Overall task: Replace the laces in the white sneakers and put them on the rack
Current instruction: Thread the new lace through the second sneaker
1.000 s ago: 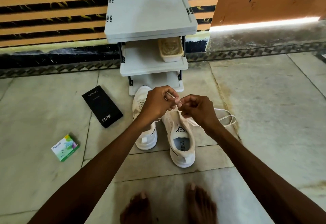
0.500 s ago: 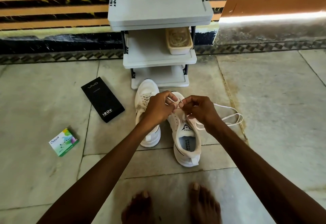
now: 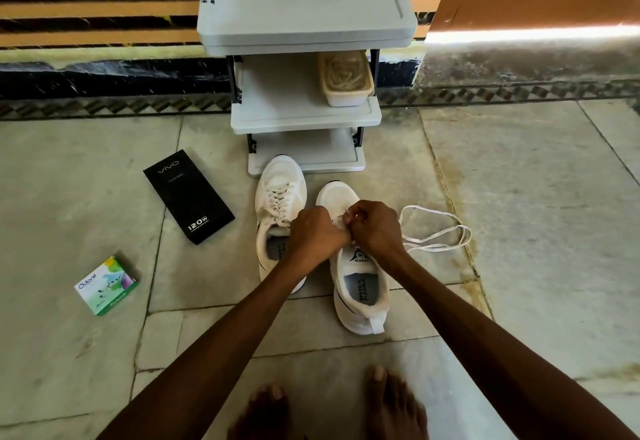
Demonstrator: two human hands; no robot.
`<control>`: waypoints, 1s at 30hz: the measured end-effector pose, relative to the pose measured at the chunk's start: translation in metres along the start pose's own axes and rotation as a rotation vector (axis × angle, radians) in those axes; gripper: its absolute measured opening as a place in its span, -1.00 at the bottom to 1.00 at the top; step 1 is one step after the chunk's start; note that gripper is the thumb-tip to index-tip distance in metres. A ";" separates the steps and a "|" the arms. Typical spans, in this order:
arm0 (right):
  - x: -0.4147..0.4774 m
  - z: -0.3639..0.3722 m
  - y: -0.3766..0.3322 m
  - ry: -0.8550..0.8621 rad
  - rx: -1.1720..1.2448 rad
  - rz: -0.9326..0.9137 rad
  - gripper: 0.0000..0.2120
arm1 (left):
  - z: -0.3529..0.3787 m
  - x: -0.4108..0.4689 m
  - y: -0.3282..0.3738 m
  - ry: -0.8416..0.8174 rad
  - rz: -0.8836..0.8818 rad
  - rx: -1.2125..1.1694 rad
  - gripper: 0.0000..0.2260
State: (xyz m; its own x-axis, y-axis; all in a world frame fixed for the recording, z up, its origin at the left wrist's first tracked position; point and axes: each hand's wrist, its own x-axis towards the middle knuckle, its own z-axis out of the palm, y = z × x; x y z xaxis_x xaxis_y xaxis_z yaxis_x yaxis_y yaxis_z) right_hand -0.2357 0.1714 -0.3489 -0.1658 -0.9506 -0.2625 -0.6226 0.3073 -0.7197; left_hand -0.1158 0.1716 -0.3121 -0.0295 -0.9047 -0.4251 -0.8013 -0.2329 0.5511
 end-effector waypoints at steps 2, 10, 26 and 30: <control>0.000 0.007 0.000 0.020 -0.017 0.040 -0.85 | -0.002 0.005 -0.002 -0.032 -0.042 -0.042 -0.72; -0.002 0.014 -0.004 0.090 -0.036 0.100 -0.90 | -0.003 0.009 -0.007 -0.085 -0.093 -0.196 -0.78; 0.008 0.008 -0.006 -0.020 0.208 0.253 -0.81 | 0.004 0.019 -0.002 -0.031 -0.258 -0.324 -0.61; 0.005 0.010 -0.013 0.027 -0.004 0.166 -0.87 | 0.003 0.017 0.001 -0.060 -0.278 -0.269 -0.68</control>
State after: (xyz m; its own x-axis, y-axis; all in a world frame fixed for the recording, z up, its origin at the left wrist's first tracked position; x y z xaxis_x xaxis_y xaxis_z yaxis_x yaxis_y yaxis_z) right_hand -0.2206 0.1636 -0.3476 -0.2876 -0.8875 -0.3601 -0.5878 0.4604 -0.6652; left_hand -0.1187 0.1569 -0.3216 0.1256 -0.7732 -0.6216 -0.5984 -0.5588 0.5742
